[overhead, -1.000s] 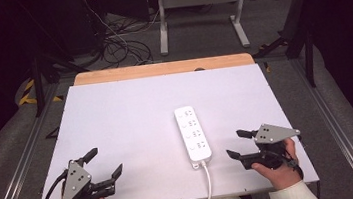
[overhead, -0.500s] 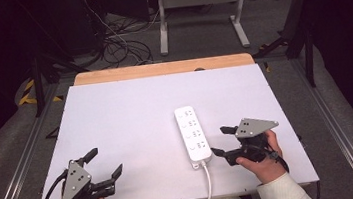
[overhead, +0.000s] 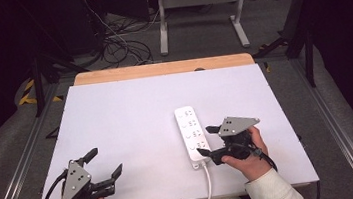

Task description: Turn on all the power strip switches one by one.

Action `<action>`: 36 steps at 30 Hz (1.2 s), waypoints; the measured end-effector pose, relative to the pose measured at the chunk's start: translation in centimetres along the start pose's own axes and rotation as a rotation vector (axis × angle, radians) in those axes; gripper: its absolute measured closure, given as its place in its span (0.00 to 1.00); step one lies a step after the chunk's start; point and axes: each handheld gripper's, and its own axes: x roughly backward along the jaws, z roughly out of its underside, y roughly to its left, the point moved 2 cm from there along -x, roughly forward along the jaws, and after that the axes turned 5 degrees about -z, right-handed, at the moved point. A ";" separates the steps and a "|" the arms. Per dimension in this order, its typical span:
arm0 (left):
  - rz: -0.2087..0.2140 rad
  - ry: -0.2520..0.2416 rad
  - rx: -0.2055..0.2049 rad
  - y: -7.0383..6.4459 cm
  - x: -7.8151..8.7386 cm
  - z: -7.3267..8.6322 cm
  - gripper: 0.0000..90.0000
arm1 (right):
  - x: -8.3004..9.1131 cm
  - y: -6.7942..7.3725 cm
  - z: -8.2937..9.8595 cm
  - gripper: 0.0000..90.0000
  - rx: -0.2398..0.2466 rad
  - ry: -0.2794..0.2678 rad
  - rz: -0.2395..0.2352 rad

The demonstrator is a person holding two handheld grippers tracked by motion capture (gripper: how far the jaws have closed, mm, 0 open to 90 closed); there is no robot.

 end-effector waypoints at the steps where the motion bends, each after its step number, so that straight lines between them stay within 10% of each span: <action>1: 0.000 0.000 0.000 0.0 0.0 0.0 0.16 | -0.3 0.0 -0.1 0.27 -0.002 -0.004 0.004; 9: -0.002 -0.002 -0.004 0.0 0.0 0.0 0.16 | -0.7 0.0 -0.4 0.28 -0.026 -0.003 0.026; 24: 0.002 0.000 -0.012 -0.1 0.0 0.0 0.16 | -1.8 0.0 -1.1 1.00 -0.039 0.020 -0.044; 36: -0.001 0.000 -0.014 -0.1 0.0 0.0 0.16 | -4.0 -0.6 -0.3 1.00 -0.059 0.122 -0.052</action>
